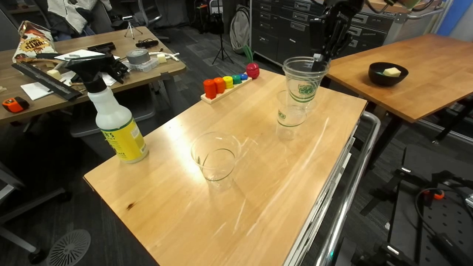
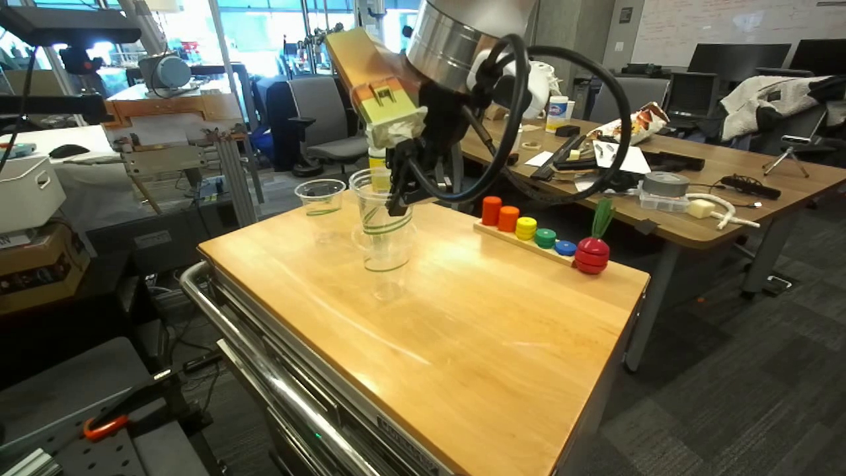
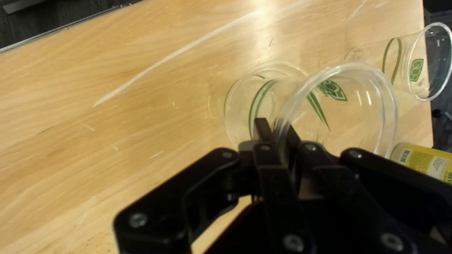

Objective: Stack the cups in a clockwise direction

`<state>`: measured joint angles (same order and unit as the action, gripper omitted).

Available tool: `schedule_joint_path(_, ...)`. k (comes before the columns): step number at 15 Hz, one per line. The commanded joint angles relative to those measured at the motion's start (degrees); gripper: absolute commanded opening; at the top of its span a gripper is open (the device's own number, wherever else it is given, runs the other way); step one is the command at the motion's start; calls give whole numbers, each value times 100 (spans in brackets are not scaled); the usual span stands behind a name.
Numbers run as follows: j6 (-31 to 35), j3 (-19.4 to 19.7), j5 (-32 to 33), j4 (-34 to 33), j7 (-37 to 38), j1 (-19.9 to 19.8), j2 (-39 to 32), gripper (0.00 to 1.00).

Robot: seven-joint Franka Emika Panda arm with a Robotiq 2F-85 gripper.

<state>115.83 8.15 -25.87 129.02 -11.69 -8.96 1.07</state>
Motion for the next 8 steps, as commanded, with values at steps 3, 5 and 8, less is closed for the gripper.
schedule_joint_path(3, 281, -85, 248, 239, -59, 104, 97, 47)
schedule_joint_path(5, 293, -105, 299, 281, -71, 123, 122, 62)
schedule_joint_path(8, 378, -125, 420, 330, -45, 156, 121, 84)
